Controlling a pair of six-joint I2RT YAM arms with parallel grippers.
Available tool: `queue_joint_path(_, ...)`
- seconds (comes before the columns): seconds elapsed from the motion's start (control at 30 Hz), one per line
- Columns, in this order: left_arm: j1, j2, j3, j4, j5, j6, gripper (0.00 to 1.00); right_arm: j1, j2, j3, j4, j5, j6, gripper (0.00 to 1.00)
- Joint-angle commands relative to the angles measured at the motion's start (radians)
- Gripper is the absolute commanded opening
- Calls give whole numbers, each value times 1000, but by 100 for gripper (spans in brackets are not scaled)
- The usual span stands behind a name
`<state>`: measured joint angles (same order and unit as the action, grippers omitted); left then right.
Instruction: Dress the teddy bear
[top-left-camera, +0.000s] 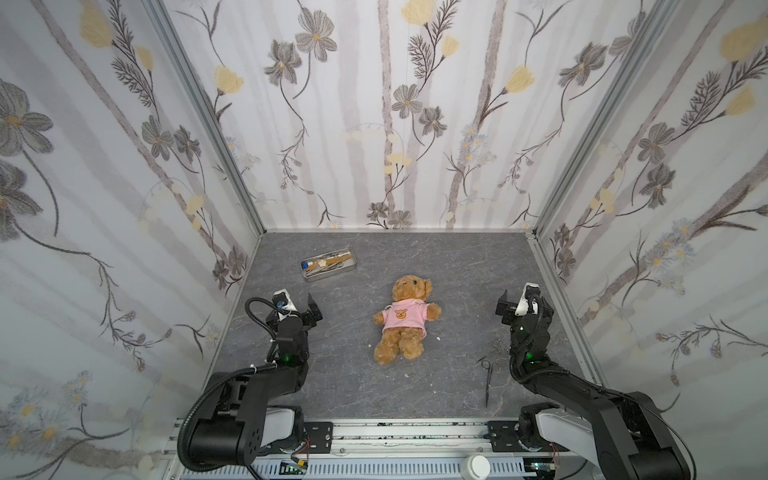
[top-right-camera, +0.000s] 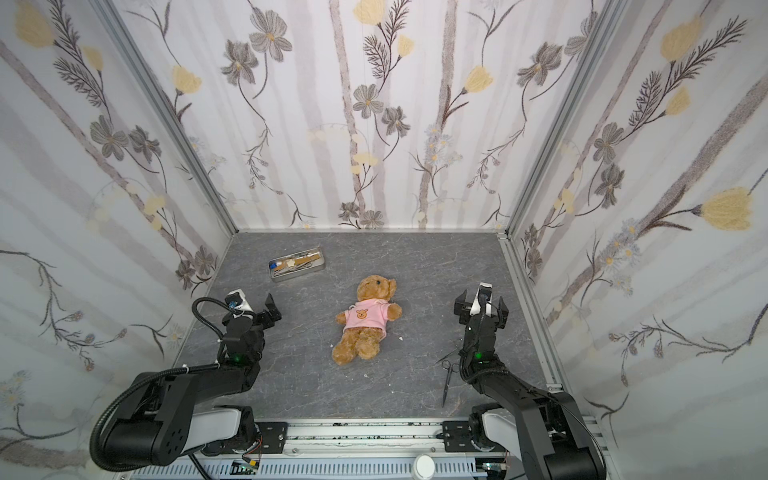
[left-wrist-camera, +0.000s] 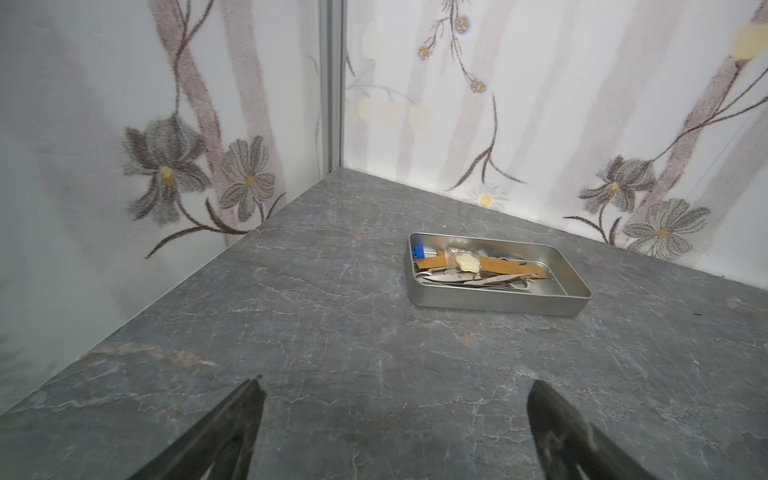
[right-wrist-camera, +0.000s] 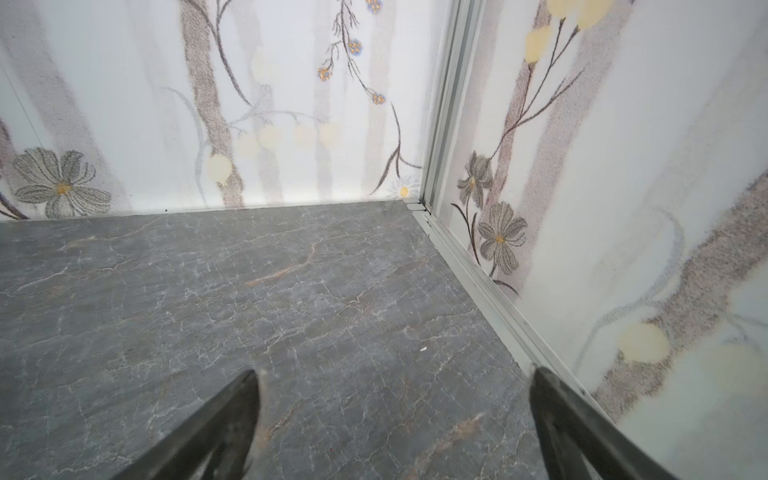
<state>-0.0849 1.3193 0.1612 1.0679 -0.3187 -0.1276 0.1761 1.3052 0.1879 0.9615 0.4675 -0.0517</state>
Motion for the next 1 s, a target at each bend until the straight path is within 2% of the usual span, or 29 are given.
queue_joint_path(0.0,3,81,55,135,96,76,100,-24,40,44,111,-131,-39,100)
queue_joint_path(0.13,34,260,78,269,193,88,100,-67,79,110,31,-298,-11,100)
queue_joint_path(0.2,43,257,77,255,202,80,100,-95,103,75,139,-374,19,100)
queue_joint_path(0.3,53,266,79,270,239,84,100,-130,178,28,291,-411,48,100)
queue_joint_path(0.37,51,268,83,264,233,84,100,-145,206,5,367,-404,68,100)
queue_joint_path(0.43,53,267,84,263,232,83,100,-145,190,27,298,-393,74,100)
queue_joint_path(0.97,52,266,81,264,236,83,100,-141,203,16,336,-385,68,100)
